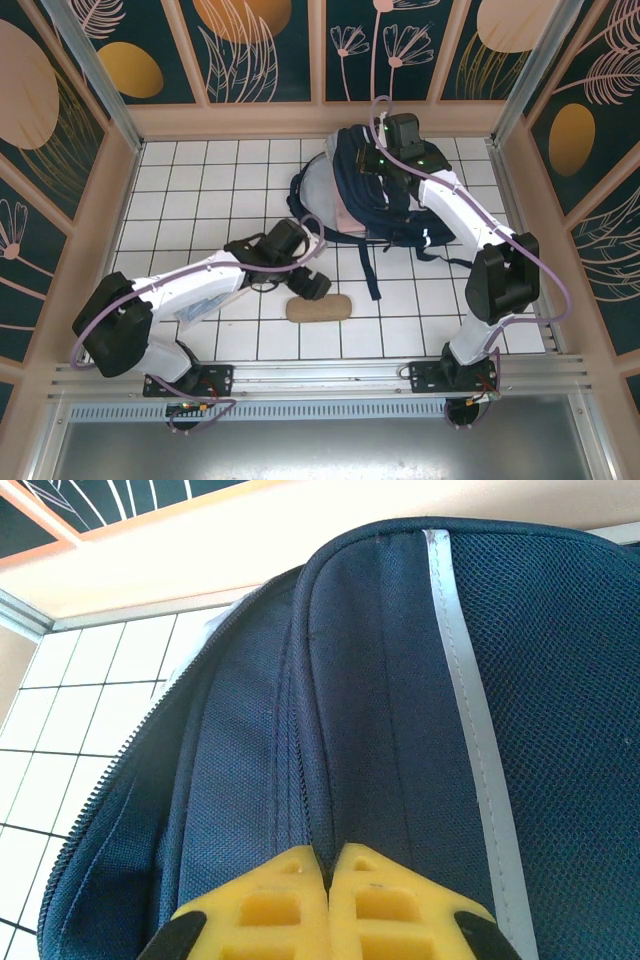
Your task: Pack the student bag
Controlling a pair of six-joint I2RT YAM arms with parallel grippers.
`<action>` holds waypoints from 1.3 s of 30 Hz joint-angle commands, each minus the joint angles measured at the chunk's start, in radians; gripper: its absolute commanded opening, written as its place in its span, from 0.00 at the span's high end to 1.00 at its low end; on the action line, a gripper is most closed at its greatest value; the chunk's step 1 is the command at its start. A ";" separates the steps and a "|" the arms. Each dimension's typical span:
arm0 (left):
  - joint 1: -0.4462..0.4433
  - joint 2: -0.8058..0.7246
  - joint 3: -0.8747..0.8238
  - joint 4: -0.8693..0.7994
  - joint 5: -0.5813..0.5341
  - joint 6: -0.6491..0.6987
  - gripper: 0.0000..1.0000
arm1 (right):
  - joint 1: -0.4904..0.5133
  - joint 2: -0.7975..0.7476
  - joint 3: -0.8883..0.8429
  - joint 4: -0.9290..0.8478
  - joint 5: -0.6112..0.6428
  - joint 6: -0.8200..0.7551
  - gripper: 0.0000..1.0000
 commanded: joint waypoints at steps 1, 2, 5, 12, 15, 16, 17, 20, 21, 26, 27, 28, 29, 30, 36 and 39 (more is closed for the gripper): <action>-0.042 -0.010 -0.030 -0.035 -0.048 0.063 0.07 | -0.023 -0.003 0.040 0.005 0.022 -0.019 1.00; -0.050 -0.006 -0.032 -0.037 -0.053 0.070 0.06 | -0.024 -0.003 0.038 0.006 0.022 -0.018 1.00; -0.079 0.015 -0.037 -0.040 -0.054 0.089 0.02 | -0.023 -0.008 0.032 0.011 0.018 -0.015 1.00; -0.171 0.085 -0.047 -0.037 -0.136 0.114 0.01 | -0.023 -0.019 0.012 0.015 0.015 -0.008 1.00; -0.176 0.125 -0.040 -0.036 -0.157 0.119 0.02 | -0.024 -0.020 0.010 0.014 0.016 -0.006 1.00; -0.177 0.136 -0.037 -0.032 -0.172 0.117 0.02 | -0.024 -0.020 0.011 0.015 0.015 -0.006 1.00; -0.178 0.146 -0.035 -0.031 -0.185 0.118 0.01 | -0.024 -0.021 0.010 0.015 0.015 -0.004 1.00; -0.177 0.181 -0.025 -0.025 -0.243 0.118 0.02 | -0.023 -0.020 0.009 0.018 0.008 0.002 1.00; -0.177 0.201 -0.020 -0.028 -0.262 0.116 0.02 | -0.023 -0.019 0.009 0.018 0.004 0.003 1.00; -0.176 0.286 0.004 -0.016 -0.317 0.093 0.09 | -0.023 -0.019 0.007 0.017 0.001 0.009 1.00; -0.177 0.293 0.008 -0.017 -0.317 0.088 0.10 | -0.024 -0.020 0.007 0.016 0.002 0.008 1.00; -0.177 0.294 0.011 -0.016 -0.320 0.081 0.11 | -0.024 -0.022 0.006 0.015 0.004 0.008 1.00; -0.177 0.291 0.011 -0.016 -0.322 0.075 0.13 | -0.023 -0.024 0.003 0.015 0.006 0.008 1.00; -0.177 0.283 0.012 -0.018 -0.326 0.070 0.16 | -0.024 -0.024 0.003 0.014 0.009 0.008 1.00; -0.177 0.204 -0.001 -0.010 -0.327 0.034 0.51 | -0.023 -0.025 -0.001 0.015 0.012 0.008 1.00; -0.175 0.181 0.005 -0.010 -0.332 0.010 0.50 | -0.023 -0.025 0.002 0.015 0.015 0.009 1.00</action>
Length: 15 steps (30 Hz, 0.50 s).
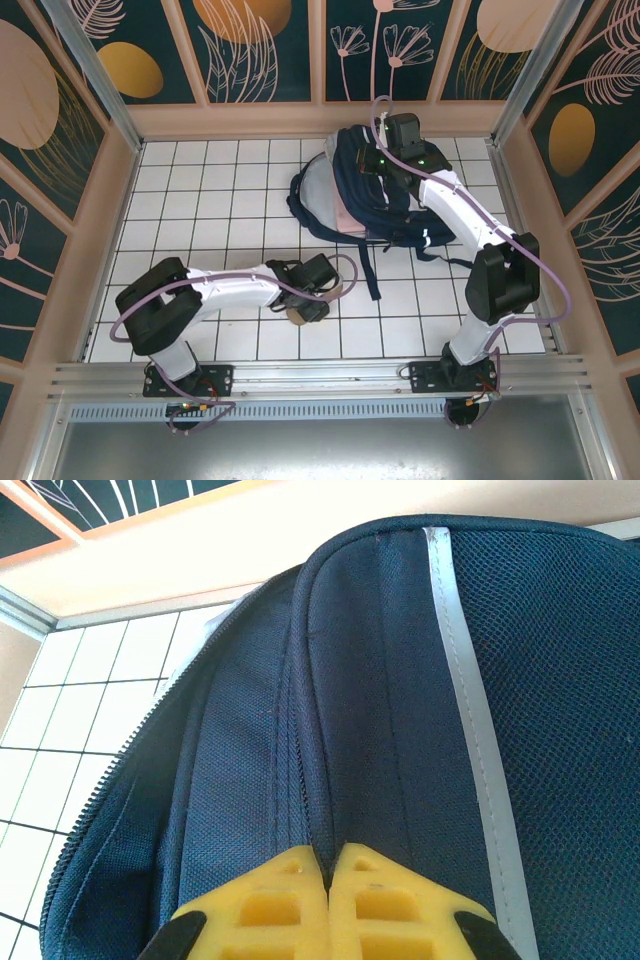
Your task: Pack the student bag
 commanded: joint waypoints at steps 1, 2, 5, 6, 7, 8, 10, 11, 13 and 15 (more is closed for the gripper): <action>0.008 -0.037 0.000 0.010 -0.065 -0.040 0.48 | -0.020 -0.024 0.002 0.016 0.027 0.003 1.00; 0.011 -0.037 0.009 0.007 -0.070 -0.046 0.47 | -0.020 -0.024 0.004 0.014 0.027 0.003 1.00; 0.040 -0.045 0.038 0.008 -0.060 -0.057 0.47 | -0.021 -0.025 0.003 0.011 0.033 0.003 1.00; 0.061 -0.047 0.049 0.012 -0.049 -0.063 0.47 | -0.021 -0.027 0.004 0.010 0.035 0.004 1.00; 0.085 -0.047 0.073 0.016 -0.034 -0.070 0.49 | -0.020 -0.029 0.003 0.008 0.036 0.004 1.00; 0.111 -0.047 0.096 0.019 -0.026 -0.078 0.51 | -0.022 -0.031 0.000 0.008 0.037 0.005 1.00; 0.163 -0.036 0.148 0.028 -0.015 -0.086 0.52 | -0.024 -0.036 -0.005 0.011 0.039 0.012 1.00; 0.180 -0.025 0.176 0.029 -0.016 -0.088 0.52 | -0.025 -0.038 -0.010 0.013 0.038 0.015 1.00; 0.216 0.015 0.258 0.033 -0.016 -0.097 0.52 | -0.023 -0.044 -0.017 0.019 0.032 0.021 1.00; 0.250 0.074 0.343 0.032 -0.011 -0.113 0.51 | -0.024 -0.048 -0.021 0.021 0.027 0.026 1.00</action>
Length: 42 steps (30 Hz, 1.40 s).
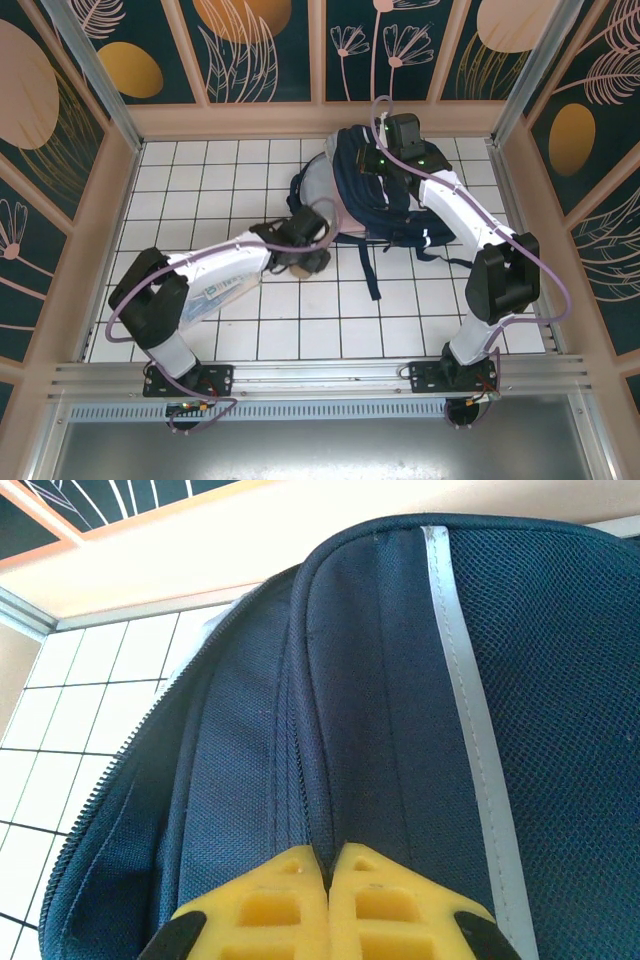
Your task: Pack the student bag
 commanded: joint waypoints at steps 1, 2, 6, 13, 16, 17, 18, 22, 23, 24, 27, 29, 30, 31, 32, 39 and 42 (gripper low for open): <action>0.052 0.093 0.149 0.028 0.006 -0.047 0.51 | -0.024 -0.047 -0.016 0.017 0.025 0.021 1.00; 0.068 0.122 0.190 0.026 0.002 -0.056 0.52 | -0.024 -0.049 -0.015 0.016 0.025 0.021 1.00; 0.147 0.250 0.374 0.023 -0.001 -0.157 0.50 | -0.024 -0.056 -0.027 0.023 0.024 0.030 1.00; 0.218 0.419 0.607 0.025 0.026 -0.318 0.52 | -0.023 -0.060 -0.031 0.028 0.021 0.036 1.00; 0.236 0.468 0.648 0.033 0.061 -0.373 0.52 | -0.024 -0.059 -0.030 0.030 0.022 0.036 1.00; 0.243 0.483 0.652 0.046 0.086 -0.393 0.52 | -0.024 -0.058 -0.030 0.030 0.022 0.036 1.00; 0.248 0.494 0.653 0.061 0.112 -0.411 0.52 | -0.024 -0.056 -0.030 0.030 0.021 0.036 1.00; 0.251 0.528 0.654 0.107 0.188 -0.456 0.52 | -0.023 -0.047 -0.027 0.032 0.018 0.038 1.00; 0.252 0.535 0.653 0.108 0.194 -0.460 0.52 | -0.023 -0.043 -0.025 0.030 0.018 0.038 1.00; 0.251 0.539 0.651 0.102 0.184 -0.462 0.52 | -0.023 -0.041 -0.022 0.030 0.018 0.037 1.00; 0.251 0.543 0.636 0.069 0.132 -0.441 0.48 | -0.025 -0.038 -0.019 0.031 0.018 0.035 1.00; 0.252 0.544 0.639 0.042 0.102 -0.433 0.41 | -0.025 -0.034 -0.016 0.031 0.017 0.034 1.00; 0.251 0.544 0.641 0.031 0.091 -0.426 0.39 | -0.025 -0.031 -0.014 0.030 0.015 0.033 1.00; 0.251 0.545 0.647 0.021 0.078 -0.421 0.34 | -0.025 -0.029 -0.012 0.030 0.014 0.033 1.00; 0.251 0.545 0.656 0.006 0.063 -0.413 0.26 | -0.025 -0.025 -0.010 0.029 0.012 0.033 1.00; 0.251 0.510 0.671 -0.032 0.050 -0.388 0.06 | -0.026 -0.024 -0.008 0.031 0.013 0.035 1.00; 0.251 0.475 0.685 -0.040 0.073 -0.387 0.01 | -0.025 -0.024 -0.013 0.032 0.014 0.033 1.00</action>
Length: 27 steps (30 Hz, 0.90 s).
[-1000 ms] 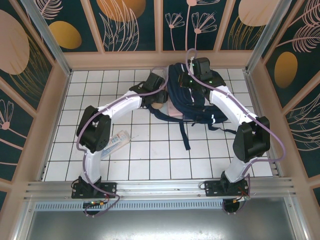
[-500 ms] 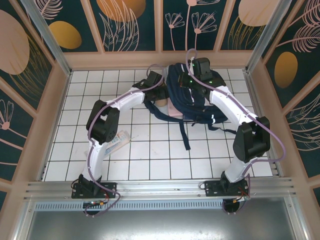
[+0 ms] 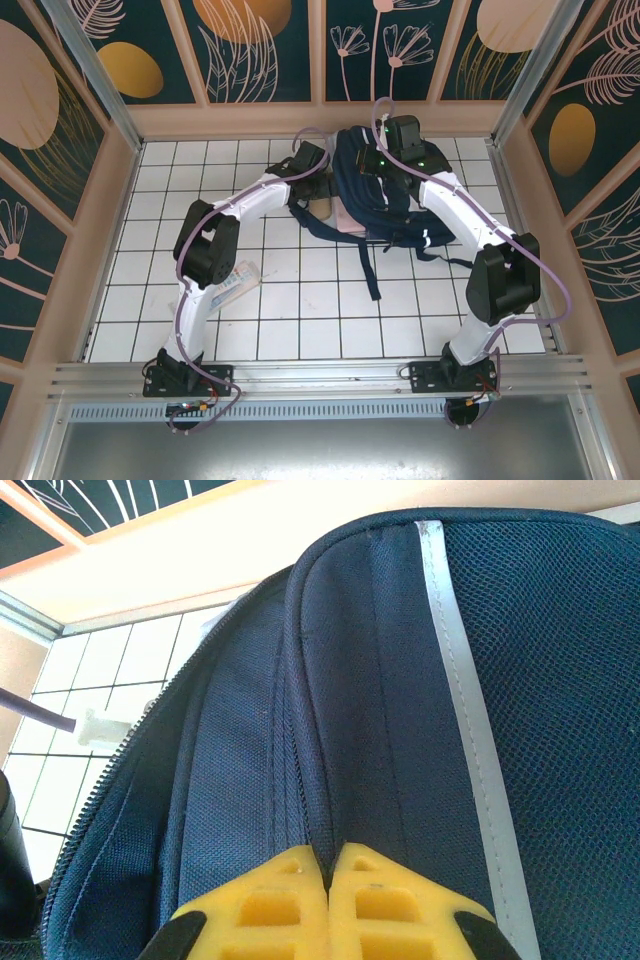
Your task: Pack the student bag
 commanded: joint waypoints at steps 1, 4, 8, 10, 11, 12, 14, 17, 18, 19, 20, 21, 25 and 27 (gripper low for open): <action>0.006 -0.083 0.038 -0.051 0.002 0.017 0.01 | -0.025 -0.018 0.007 0.015 0.022 0.006 1.00; 0.006 -0.142 0.033 -0.057 0.001 0.017 0.01 | -0.025 -0.015 0.007 0.014 0.016 0.006 1.00; 0.010 -0.244 -0.032 -0.065 -0.034 0.015 0.02 | -0.021 -0.012 0.000 0.020 -0.007 0.003 0.86; 0.019 -0.303 -0.097 -0.067 -0.055 -0.005 0.01 | -0.015 -0.008 0.000 0.024 -0.009 0.001 0.77; 0.026 -0.337 -0.137 -0.066 -0.067 -0.021 0.02 | -0.010 -0.005 0.000 0.025 -0.007 -0.001 0.74; 0.035 -0.375 -0.192 -0.064 -0.087 -0.043 0.01 | -0.002 -0.003 0.001 0.026 -0.005 -0.003 0.71; 0.059 -0.451 -0.299 -0.045 -0.111 -0.074 0.01 | 0.014 0.000 0.000 0.033 0.001 -0.008 0.63; 0.110 -0.574 -0.464 -0.018 -0.129 -0.127 0.01 | 0.058 0.012 0.000 0.059 -0.018 -0.023 0.60; 0.132 -0.609 -0.516 -0.015 -0.135 -0.149 0.02 | 0.079 0.020 0.002 0.066 -0.029 -0.030 0.60; 0.152 -0.640 -0.556 -0.012 -0.140 -0.164 0.01 | 0.101 0.030 0.004 0.071 -0.038 -0.040 0.59; 0.173 -0.673 -0.600 -0.013 -0.156 -0.182 0.01 | 0.124 0.043 0.007 0.080 -0.053 -0.054 0.59; 0.193 -0.705 -0.640 -0.017 -0.178 -0.200 0.01 | 0.147 0.059 0.008 0.091 -0.072 -0.067 0.59; 0.266 -0.812 -0.763 -0.039 -0.220 -0.244 0.02 | 0.255 0.139 0.022 0.118 -0.169 -0.101 0.60; 0.297 -0.863 -0.811 -0.048 -0.232 -0.251 0.01 | 0.309 0.192 0.032 0.132 -0.222 -0.108 0.65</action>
